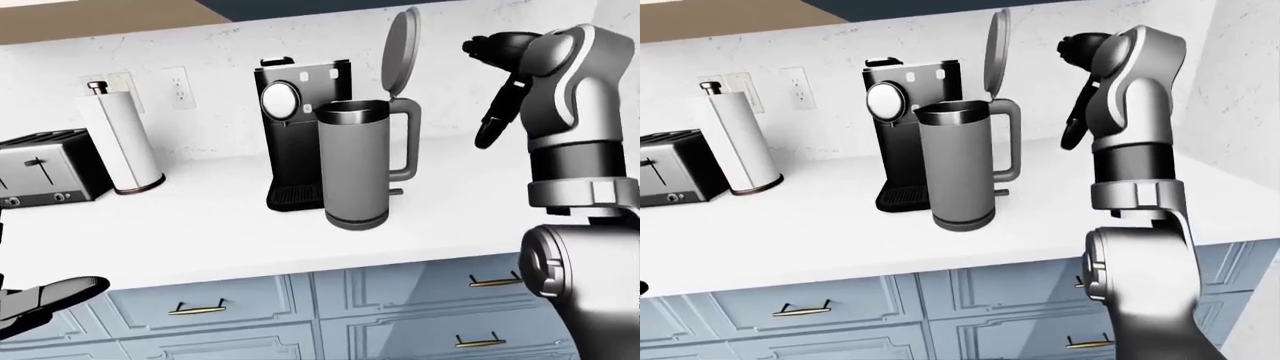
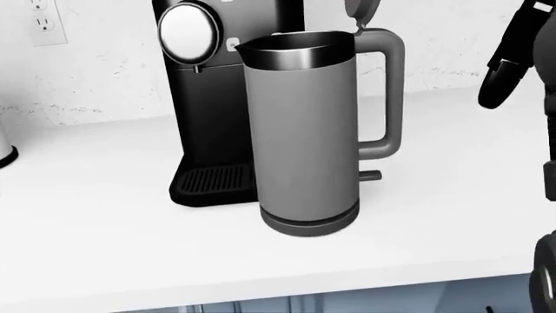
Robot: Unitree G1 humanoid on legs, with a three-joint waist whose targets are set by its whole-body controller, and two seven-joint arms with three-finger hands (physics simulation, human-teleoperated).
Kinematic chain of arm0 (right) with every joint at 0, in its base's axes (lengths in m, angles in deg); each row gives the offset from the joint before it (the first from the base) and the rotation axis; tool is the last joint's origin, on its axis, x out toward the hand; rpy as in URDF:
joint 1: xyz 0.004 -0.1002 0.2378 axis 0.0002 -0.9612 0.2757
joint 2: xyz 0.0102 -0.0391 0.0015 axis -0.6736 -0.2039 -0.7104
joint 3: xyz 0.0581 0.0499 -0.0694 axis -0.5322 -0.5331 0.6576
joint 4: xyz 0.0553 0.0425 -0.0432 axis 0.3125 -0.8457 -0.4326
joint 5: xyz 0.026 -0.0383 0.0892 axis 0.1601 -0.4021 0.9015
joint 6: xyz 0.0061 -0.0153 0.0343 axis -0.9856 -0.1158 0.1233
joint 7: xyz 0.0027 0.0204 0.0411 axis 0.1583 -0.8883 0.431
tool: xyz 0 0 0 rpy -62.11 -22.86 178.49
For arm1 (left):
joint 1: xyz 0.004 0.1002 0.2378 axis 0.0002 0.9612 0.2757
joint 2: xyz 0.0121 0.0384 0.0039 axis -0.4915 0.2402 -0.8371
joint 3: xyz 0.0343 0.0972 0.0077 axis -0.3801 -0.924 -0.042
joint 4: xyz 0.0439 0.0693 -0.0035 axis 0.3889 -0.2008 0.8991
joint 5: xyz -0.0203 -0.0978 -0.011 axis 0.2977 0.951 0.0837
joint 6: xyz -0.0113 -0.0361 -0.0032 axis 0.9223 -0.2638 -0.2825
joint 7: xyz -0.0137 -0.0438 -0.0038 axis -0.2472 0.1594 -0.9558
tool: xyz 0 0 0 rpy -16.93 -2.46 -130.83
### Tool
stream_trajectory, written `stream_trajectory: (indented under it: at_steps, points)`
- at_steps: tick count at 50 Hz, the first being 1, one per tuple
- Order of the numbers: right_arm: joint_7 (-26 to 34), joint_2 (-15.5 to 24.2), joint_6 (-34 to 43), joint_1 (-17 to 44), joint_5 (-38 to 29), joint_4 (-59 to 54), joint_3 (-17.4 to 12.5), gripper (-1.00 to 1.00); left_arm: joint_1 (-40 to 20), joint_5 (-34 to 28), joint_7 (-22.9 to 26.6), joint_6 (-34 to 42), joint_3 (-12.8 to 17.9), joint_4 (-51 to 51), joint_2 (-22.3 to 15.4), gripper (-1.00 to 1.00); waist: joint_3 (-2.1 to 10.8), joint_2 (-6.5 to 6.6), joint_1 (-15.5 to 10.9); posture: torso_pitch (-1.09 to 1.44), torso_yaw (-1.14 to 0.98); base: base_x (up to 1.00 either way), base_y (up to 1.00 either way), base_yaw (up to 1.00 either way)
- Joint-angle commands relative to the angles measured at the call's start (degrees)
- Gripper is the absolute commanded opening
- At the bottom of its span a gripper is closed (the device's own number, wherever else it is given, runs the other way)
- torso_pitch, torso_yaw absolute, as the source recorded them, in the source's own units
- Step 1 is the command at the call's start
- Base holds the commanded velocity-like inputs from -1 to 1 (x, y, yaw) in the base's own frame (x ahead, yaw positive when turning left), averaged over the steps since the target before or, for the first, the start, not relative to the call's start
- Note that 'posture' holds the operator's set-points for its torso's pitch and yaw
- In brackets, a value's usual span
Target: Close the lid of the electric kettle.
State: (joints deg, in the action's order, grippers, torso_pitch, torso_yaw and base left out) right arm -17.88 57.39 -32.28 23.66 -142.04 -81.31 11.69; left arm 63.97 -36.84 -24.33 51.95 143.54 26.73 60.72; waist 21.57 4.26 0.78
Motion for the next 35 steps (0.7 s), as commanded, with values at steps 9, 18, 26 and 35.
stream_trajectory:
  at_steps: [9,18,26,35]
  points:
    - [-0.6,-0.7,-2.5,5.2,-2.1,-1.6,0.8,1.0,-0.1,3.7,-1.9,-1.0,1.2,-0.8,-2.1,1.0,-0.32,0.2,-0.1,-0.62,0.0,0.0,0.0,0.0]
    - [-0.1,-1.6,-3.8,6.3,-3.5,-3.4,1.2,1.0,0.1,2.6,-1.5,-2.4,0.4,0.4,-2.0,1.0,-0.36,0.27,-0.2,-0.62,0.0,0.0,0.0,0.0]
    - [-1.3,-3.3,-5.4,9.7,-4.9,-7.9,2.2,1.0,0.4,1.4,-0.4,-3.7,0.1,1.4,-1.4,1.0,-0.42,0.5,-0.1,-0.62,0.0,0.0,0.0,0.0]
    - [-3.2,-4.5,-7.3,12.8,-6.6,-13.1,3.3,1.0,0.2,-0.8,1.0,-5.0,-1.1,2.4,-0.5,1.0,-0.37,0.54,-0.2,-0.62,0.0,0.0,0.0,0.0]
